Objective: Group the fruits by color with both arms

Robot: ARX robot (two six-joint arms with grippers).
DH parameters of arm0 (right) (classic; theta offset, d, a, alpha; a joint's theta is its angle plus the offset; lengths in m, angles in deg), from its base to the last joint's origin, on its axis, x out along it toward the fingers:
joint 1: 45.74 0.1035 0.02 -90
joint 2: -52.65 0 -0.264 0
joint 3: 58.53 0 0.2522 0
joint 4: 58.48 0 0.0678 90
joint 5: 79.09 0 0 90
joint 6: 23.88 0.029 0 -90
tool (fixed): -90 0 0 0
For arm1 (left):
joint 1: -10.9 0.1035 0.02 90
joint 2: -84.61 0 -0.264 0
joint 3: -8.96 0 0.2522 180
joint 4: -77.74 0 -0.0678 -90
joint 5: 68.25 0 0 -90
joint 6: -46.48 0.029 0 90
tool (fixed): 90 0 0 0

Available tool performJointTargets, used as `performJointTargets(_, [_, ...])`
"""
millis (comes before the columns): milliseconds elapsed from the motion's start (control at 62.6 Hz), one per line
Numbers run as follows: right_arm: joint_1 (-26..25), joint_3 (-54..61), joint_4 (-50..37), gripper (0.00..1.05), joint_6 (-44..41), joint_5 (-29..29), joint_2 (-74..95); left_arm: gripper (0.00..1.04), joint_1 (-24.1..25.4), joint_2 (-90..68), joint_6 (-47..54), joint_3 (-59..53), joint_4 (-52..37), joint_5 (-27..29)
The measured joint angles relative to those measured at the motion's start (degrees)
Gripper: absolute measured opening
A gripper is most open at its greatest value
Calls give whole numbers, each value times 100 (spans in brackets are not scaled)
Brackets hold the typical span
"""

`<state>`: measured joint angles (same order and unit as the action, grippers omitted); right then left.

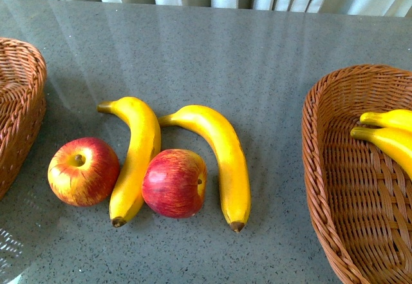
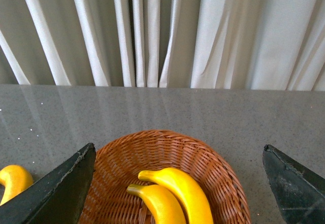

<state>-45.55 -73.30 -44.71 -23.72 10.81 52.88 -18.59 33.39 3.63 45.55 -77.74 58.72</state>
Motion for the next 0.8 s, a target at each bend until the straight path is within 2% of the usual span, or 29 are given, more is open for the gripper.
performJointTargets(208, [0, 0, 0, 96, 0, 0, 0, 96, -776, -2096, -1027, 979, 37, 251])
performJointTargets(304, [0, 0, 0, 96, 0, 0, 0, 96, -949, -2632, -1300, 1381, 111, 317])
performJointTargets(575, [0, 0, 0, 96, 0, 0, 0, 96, -970, -3587, -1528, 1641, 22, 184])
performJointTargets(799, [0, 0, 0, 96, 0, 0, 0, 96, -667, -3759, -1187, 1628, -431, -127])
